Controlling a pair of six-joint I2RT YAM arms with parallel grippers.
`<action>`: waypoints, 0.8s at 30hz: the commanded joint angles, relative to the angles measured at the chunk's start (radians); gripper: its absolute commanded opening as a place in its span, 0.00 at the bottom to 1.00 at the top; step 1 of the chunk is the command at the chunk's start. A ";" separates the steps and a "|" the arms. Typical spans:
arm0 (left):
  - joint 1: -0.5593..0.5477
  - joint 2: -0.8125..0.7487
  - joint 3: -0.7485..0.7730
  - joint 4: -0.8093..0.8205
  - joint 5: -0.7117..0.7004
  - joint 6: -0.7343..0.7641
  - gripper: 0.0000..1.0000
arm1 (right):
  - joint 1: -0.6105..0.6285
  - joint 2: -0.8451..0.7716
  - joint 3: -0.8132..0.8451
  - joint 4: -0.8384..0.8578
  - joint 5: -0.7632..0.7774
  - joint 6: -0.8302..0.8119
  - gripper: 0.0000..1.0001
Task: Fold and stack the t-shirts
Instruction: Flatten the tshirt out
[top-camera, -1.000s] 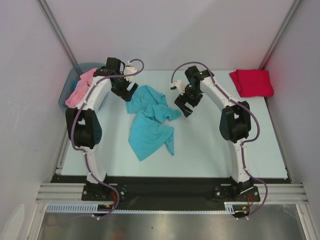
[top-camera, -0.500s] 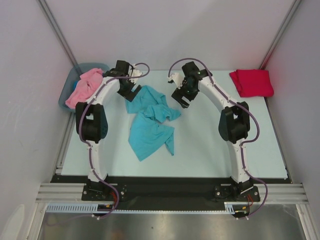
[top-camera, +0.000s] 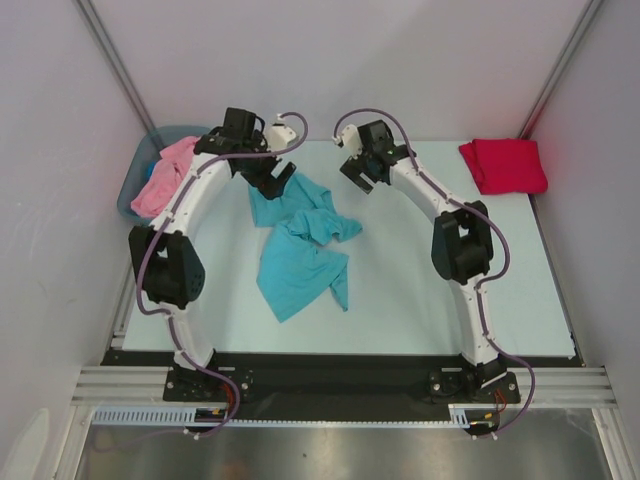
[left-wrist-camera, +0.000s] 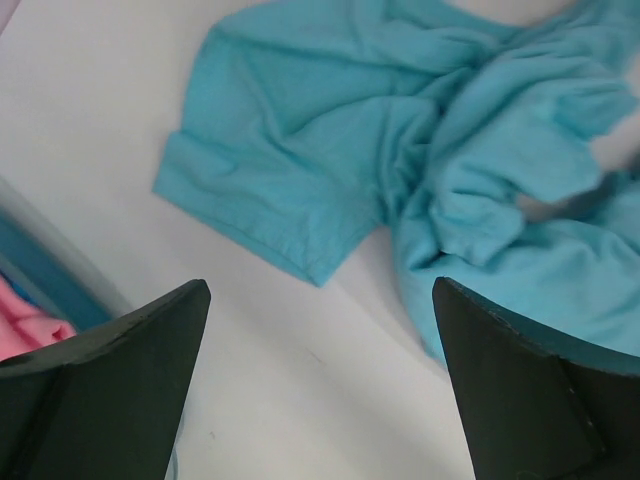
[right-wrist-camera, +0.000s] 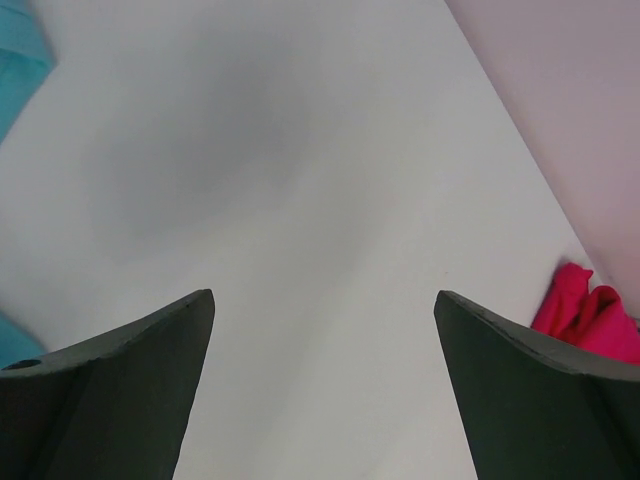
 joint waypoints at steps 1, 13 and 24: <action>-0.008 -0.075 0.025 -0.175 0.269 0.114 1.00 | 0.009 0.034 0.003 0.098 0.098 0.008 1.00; -0.017 0.031 -0.093 -0.406 0.445 0.206 1.00 | -0.059 0.019 -0.017 0.150 0.201 -0.025 1.00; -0.111 0.082 -0.224 -0.444 0.376 0.367 1.00 | -0.126 -0.009 -0.011 0.147 0.224 -0.071 1.00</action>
